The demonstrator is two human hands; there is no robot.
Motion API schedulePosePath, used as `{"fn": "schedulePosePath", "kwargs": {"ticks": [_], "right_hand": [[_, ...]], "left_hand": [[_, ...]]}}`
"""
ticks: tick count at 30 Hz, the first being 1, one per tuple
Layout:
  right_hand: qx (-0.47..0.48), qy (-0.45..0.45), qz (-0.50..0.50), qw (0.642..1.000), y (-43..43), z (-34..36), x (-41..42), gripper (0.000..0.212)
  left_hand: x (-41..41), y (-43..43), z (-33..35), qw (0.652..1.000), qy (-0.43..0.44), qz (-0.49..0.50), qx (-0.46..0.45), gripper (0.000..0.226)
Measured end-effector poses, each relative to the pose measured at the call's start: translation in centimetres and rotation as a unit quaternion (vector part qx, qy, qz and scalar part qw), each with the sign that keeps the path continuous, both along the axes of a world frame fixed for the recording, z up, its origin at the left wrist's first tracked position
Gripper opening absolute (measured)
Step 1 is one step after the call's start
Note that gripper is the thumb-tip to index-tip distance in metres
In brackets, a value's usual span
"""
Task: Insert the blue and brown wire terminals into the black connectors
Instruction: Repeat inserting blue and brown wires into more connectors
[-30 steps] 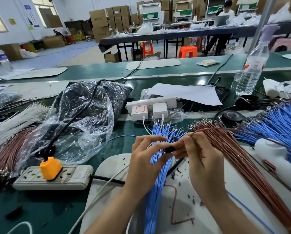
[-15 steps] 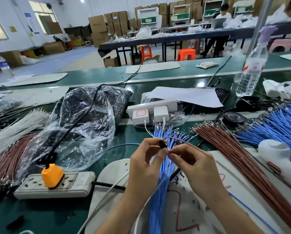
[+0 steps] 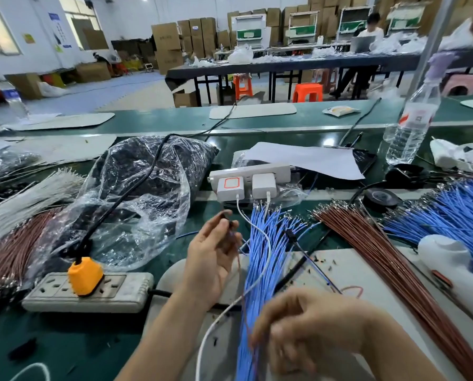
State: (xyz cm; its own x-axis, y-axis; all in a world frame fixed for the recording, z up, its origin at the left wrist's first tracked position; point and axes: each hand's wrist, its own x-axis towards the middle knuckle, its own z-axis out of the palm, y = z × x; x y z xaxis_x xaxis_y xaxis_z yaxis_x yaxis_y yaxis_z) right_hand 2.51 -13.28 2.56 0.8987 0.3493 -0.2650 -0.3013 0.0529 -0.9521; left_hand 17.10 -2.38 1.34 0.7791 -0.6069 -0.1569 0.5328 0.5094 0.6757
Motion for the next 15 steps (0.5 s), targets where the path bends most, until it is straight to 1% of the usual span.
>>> {"fn": "schedulePosePath", "kwargs": {"ticks": [1, 3, 4, 5, 6, 7, 8, 9, 10, 11, 12, 13, 14, 15], "right_hand": [[0.017, -0.002, -0.079, 0.997, 0.1, -0.5, 0.2, 0.013], [0.040, -0.015, -0.231, 0.972, 0.3, -1.1, 0.6, 0.019], [0.030, -0.027, -0.284, 0.958, 0.5, -1.2, 0.7, 0.020], [0.002, -0.040, -0.311, 0.950, 0.6, -1.3, 0.7, 0.018], [-0.031, -0.050, -0.313, 0.948, 0.5, -1.3, 0.7, 0.017], [-0.057, -0.055, -0.283, 0.956, 0.4, -1.2, 0.6, 0.019], [-0.062, -0.051, -0.225, 0.971, 0.3, -0.9, 0.3, 0.020], [-0.046, -0.038, -0.155, 0.986, 0.2, -0.7, 0.1, 0.020], [-0.014, -0.017, -0.094, 0.995, 0.0, -0.5, -0.1, 0.019], [0.011, 0.000, -0.049, 0.999, -0.3, -0.4, -0.4, 0.018], [0.017, 0.012, -0.026, 0.999, -0.5, -0.3, -0.6, 0.017], [0.009, 0.015, -0.022, 1.000, -0.6, -0.2, -0.7, 0.016], [-0.004, 0.016, -0.035, 0.999, -0.7, -0.1, -0.7, 0.015], [-0.022, 0.014, -0.068, 0.997, -0.6, -0.2, -0.6, 0.014]], "left_hand": [[-0.8, -0.2, 0.0, 0.999, -0.040, -0.034, 0.010, 0.016], [-2.3, -0.6, -0.1, 0.988, -0.121, -0.090, 0.036, 0.023], [-2.9, -0.7, -0.2, 0.982, -0.147, -0.107, 0.051, 0.025], [-3.2, -0.8, -0.2, 0.980, -0.154, -0.116, 0.056, 0.026], [-3.2, -0.9, -0.2, 0.982, -0.140, -0.115, 0.052, 0.026], [-3.0, -0.9, -0.1, 0.989, -0.099, -0.102, 0.036, 0.024], [-2.6, -0.9, 0.0, 0.996, -0.047, -0.081, 0.010, 0.023], [-2.2, -0.8, 0.0, 0.998, -0.007, -0.055, -0.009, 0.022], [-1.8, -0.8, 0.0, 0.999, 0.013, -0.034, -0.015, 0.022], [-1.6, -0.8, 0.0, 0.999, 0.015, -0.026, -0.015, 0.022], [-1.8, -0.9, 0.0, 0.999, 0.005, -0.029, -0.014, 0.021], [-2.1, -1.0, -0.1, 0.999, -0.010, -0.037, -0.012, 0.022], [-2.5, -1.1, -0.2, 0.998, -0.053, -0.040, 0.003, 0.022], [-2.7, -1.1, -0.4, 0.990, -0.134, -0.030, 0.036, 0.021]]}}
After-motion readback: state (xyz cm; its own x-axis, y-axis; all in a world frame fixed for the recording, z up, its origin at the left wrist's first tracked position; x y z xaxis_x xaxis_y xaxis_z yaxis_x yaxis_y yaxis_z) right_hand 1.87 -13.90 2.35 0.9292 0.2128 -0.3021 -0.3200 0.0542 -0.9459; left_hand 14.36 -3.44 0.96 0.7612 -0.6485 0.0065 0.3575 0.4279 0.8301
